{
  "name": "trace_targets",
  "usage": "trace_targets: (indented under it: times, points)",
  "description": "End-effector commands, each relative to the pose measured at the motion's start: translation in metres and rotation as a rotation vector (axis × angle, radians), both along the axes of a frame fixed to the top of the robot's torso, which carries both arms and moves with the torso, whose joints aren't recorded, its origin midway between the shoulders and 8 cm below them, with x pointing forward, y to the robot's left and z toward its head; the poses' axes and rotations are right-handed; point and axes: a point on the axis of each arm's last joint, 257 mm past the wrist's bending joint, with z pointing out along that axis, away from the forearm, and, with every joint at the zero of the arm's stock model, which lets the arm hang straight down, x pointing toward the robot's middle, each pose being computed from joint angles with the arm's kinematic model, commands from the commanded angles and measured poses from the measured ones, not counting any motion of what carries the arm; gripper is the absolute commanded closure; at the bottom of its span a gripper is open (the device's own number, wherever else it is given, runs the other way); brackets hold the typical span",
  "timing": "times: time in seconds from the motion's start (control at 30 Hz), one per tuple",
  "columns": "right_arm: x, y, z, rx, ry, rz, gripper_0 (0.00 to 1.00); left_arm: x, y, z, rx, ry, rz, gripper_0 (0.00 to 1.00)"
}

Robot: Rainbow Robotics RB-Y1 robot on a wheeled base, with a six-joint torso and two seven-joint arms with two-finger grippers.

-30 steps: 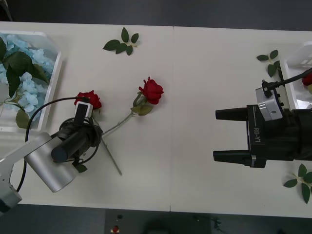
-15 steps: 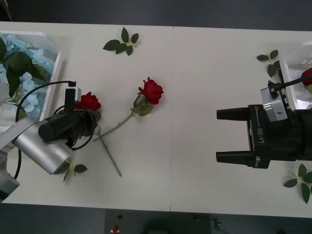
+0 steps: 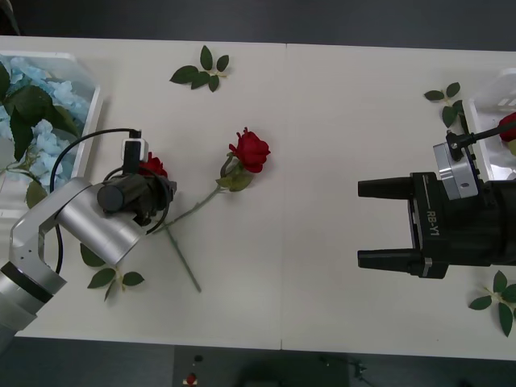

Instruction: Put the red flowers into the right box and the blue flowers into the left box

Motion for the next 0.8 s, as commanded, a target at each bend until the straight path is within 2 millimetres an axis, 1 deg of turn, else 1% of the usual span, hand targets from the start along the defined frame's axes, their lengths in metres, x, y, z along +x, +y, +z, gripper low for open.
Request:
trace_targets:
  times: [0.03, 0.23, 0.37, 0.4, 0.43, 0.47, 0.5, 0.63, 0.7, 0.8]
  points:
    - [-0.007, -0.001, 0.000, -0.006, 0.007, 0.013, 0.00, 0.009, 0.000, 0.011, 0.036, -0.026, -0.018, 0.00]
    - [-0.007, -0.001, 0.000, -0.005, 0.006, 0.012, 0.00, 0.011, 0.013, -0.006, 0.076, -0.014, 0.003, 0.00]
    - [-0.007, -0.001, 0.000, -0.006, 0.007, 0.013, 0.00, 0.015, 0.020, -0.022, 0.078, -0.016, 0.003, 0.01]
    - [-0.007, -0.001, 0.000, -0.003, 0.008, 0.012, 0.00, 0.017, 0.023, -0.029, 0.080, -0.013, 0.006, 0.34]
    - [-0.007, -0.001, 0.001, -0.001, 0.009, 0.013, 0.00, 0.018, 0.023, -0.031, 0.079, -0.011, 0.006, 0.53]
    - [-0.007, -0.001, 0.001, 0.002, 0.009, 0.012, 0.00, 0.020, 0.023, -0.034, 0.077, -0.014, 0.005, 0.85]
    - [-0.007, -0.001, 0.002, 0.003, 0.010, 0.012, 0.00, 0.020, 0.024, -0.036, 0.073, -0.015, 0.006, 1.00]
    - [-0.007, 0.000, 0.002, 0.006, 0.011, 0.012, 0.00, 0.022, 0.017, -0.031, 0.059, -0.027, -0.003, 1.00]
    - [-0.007, 0.000, 0.002, 0.006, 0.011, 0.012, 0.00, 0.022, 0.008, -0.026, 0.032, -0.033, -0.013, 1.00]
    - [-0.007, 0.000, 0.003, 0.006, 0.010, 0.012, 0.00, 0.022, -0.009, -0.012, -0.026, -0.048, -0.040, 1.00]
